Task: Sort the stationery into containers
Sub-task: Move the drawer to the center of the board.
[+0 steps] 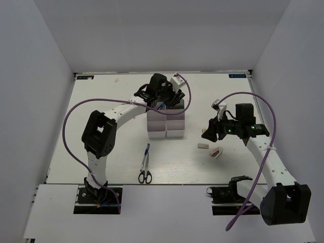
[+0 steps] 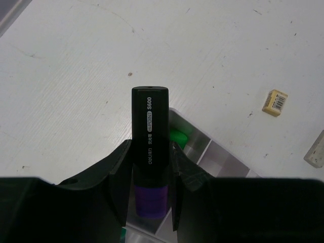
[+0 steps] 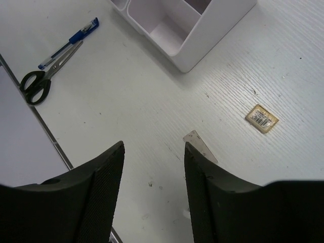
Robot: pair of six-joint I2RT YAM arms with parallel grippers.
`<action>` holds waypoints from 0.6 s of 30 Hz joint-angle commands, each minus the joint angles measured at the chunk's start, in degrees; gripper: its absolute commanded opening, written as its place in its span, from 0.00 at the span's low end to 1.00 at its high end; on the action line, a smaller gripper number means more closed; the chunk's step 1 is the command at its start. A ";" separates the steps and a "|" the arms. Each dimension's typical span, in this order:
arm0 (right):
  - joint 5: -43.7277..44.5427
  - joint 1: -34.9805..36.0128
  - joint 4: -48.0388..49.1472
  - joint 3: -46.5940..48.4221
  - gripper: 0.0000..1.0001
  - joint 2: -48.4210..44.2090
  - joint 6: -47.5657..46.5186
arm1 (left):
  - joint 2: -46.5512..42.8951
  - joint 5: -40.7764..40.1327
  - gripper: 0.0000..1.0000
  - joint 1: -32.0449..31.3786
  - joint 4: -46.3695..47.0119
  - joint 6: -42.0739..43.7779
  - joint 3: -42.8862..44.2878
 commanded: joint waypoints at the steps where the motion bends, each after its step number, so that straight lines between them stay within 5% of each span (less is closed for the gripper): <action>1: -1.24 -0.83 0.66 0.01 0.54 -0.05 -0.11 | -2.03 -1.01 0.26 0.20 0.84 0.54 -0.72; 8: -1.76 -1.71 0.66 -0.16 0.58 0.04 -0.02 | -4.05 -2.42 0.52 -0.42 0.93 0.54 -1.25; 16: 0.51 -2.76 1.01 -0.16 0.60 0.04 0.77 | -7.12 -3.21 0.54 -1.56 -0.65 1.24 -1.16; 18: 6.27 -2.76 2.49 -0.51 0.52 0.30 1.21 | -9.84 -3.21 0.37 -2.70 -0.83 1.50 -2.21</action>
